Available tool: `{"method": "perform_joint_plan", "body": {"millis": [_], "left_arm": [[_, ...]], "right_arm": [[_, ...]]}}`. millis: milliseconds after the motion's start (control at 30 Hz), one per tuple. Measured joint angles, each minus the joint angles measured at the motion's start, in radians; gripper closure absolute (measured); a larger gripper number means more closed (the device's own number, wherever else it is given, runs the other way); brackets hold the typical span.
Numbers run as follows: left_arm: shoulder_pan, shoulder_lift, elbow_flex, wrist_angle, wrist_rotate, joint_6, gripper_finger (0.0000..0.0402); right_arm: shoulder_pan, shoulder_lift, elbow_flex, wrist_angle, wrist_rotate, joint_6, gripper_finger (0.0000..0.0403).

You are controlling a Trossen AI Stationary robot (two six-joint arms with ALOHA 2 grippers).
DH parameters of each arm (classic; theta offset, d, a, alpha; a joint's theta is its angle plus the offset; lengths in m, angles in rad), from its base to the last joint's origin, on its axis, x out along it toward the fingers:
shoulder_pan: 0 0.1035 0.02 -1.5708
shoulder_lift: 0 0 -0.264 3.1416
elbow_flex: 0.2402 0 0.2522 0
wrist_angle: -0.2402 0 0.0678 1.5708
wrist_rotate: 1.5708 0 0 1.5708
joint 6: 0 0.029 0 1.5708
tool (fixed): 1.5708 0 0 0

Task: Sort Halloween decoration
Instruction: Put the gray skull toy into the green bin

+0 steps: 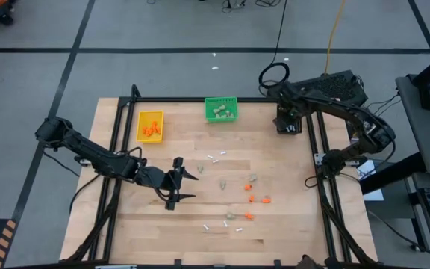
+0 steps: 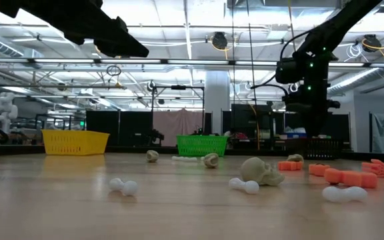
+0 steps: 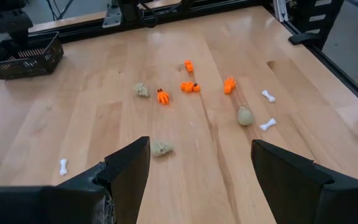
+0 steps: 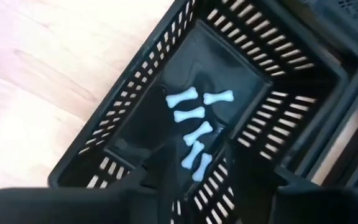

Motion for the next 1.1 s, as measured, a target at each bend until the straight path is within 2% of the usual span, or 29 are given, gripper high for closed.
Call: {"method": "perform_joint_plan", "body": {"millis": [100,267,400,533,667,867,1000,1100], "left_arm": [[0.0,0.0,0.0,0.0,0.0,-0.022,0.0124],[0.0,0.0,0.0,0.004,0.0,-0.023,0.0123],[0.0,0.0,0.0,0.034,0.0,-0.023,0.0123],[0.0,0.0,0.0,0.076,0.0,-0.023,0.0123],[-0.002,0.001,0.0,0.09,0.0,-0.023,0.0123],[-0.016,0.049,0.0,0.115,-0.027,-0.022,0.0123],[-0.015,0.093,0.0,0.114,-0.038,-0.022,0.0123],[-0.016,0.114,-0.001,0.111,-0.039,-0.022,0.0123]], "right_arm": [[0.02,-0.068,0.0,-0.015,0.0,0.017,0.0268],[0.103,-0.265,0.0,-0.024,0.0,0.076,0.0264],[0.23,-0.415,0.0,-0.021,-0.032,0.158,0.0265],[0.397,-0.502,0.0,-0.008,-0.047,0.245,0.0265],[0.582,-0.517,0.0,-0.006,0.008,0.314,0.0265],[0.832,-0.469,0.0,0.035,0.113,0.356,0.0266],[0.962,-0.417,0.0,0.047,0.19,0.382,0.0266],[1.039,-0.359,0.0,0.049,0.193,0.39,0.0266]]}}
